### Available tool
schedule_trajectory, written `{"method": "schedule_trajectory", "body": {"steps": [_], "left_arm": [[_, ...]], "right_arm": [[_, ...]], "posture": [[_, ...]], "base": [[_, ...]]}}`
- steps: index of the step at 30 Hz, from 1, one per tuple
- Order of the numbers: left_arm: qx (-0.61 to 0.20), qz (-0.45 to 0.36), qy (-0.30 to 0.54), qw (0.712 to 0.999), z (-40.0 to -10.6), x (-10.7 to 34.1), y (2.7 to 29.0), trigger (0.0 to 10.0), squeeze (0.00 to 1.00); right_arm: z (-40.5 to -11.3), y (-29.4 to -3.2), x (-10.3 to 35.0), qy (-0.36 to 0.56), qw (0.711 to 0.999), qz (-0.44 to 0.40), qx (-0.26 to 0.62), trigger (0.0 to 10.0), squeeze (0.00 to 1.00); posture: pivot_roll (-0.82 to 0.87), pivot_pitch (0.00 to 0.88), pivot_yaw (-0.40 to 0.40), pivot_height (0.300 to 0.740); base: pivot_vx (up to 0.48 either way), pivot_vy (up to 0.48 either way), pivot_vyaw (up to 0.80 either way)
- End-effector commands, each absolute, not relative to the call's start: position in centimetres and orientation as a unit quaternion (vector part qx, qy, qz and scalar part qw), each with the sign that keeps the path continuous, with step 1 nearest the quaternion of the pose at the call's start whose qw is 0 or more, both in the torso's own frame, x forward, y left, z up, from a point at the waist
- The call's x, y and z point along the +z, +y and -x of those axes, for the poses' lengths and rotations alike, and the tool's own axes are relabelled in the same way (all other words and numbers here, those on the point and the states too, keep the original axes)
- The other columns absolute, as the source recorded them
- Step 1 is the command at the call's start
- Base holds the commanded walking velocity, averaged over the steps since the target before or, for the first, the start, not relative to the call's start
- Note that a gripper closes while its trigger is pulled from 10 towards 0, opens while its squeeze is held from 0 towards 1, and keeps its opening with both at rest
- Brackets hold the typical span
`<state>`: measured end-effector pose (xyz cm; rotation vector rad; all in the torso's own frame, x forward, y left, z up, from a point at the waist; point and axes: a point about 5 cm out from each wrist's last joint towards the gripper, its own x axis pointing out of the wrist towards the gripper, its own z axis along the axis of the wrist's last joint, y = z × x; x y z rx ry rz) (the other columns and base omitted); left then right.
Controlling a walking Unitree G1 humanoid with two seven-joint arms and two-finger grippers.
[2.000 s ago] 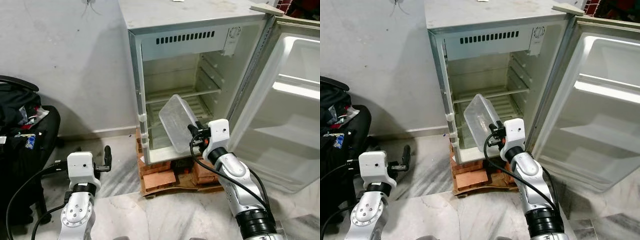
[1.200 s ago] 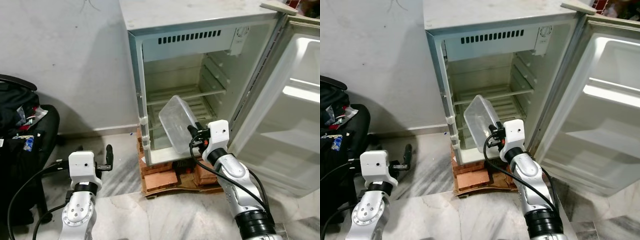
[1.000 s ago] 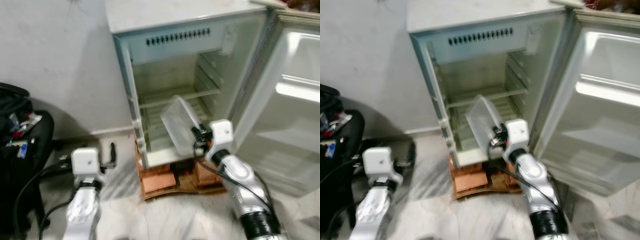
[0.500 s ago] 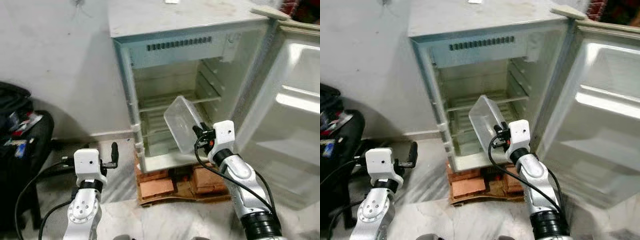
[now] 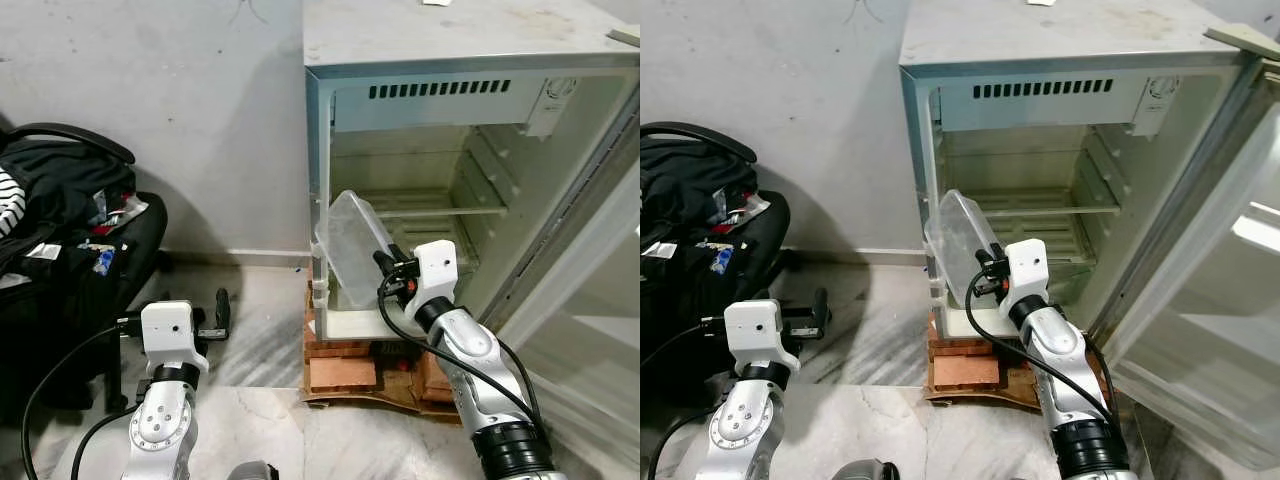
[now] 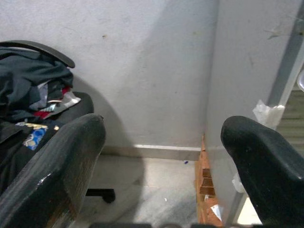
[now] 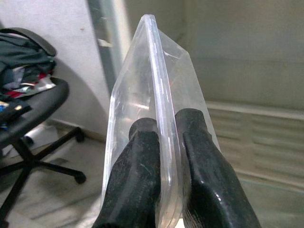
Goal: Restocking fridge
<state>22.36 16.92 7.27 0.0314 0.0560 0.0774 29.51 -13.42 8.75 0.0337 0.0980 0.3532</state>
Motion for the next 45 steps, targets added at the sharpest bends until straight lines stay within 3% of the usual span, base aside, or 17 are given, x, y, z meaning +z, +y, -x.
{"method": "schedule_trajectory", "body": {"steps": [1,13,45], "left_arm": [[0.041,-0.019,0.037,0.998,-22.3,7.0,17.1,10.0,0.0],[0.036,-0.018,0.038,0.998,-22.1,7.0,16.9,10.0,0.0],[0.02,-0.013,0.031,0.999,-22.3,7.2,16.7,10.0,0.0]], "right_arm": [[-29.3,-13.8,8.9,0.044,0.985,-0.018,0.166,10.0,0.0],[-27.9,-15.0,7.4,0.078,0.985,-0.02,0.154,10.0,0.0],[-27.8,-14.7,7.6,0.072,0.986,-0.022,0.15,10.0,0.0]], "posture": [[-0.05,0.048,0.03,0.74],[-0.05,0.054,0.035,0.74],[-0.05,0.052,0.039,0.74]], "base": [[0.0,0.0,0.0],[0.0,0.0,-0.44],[0.0,0.0,-0.08]]}}
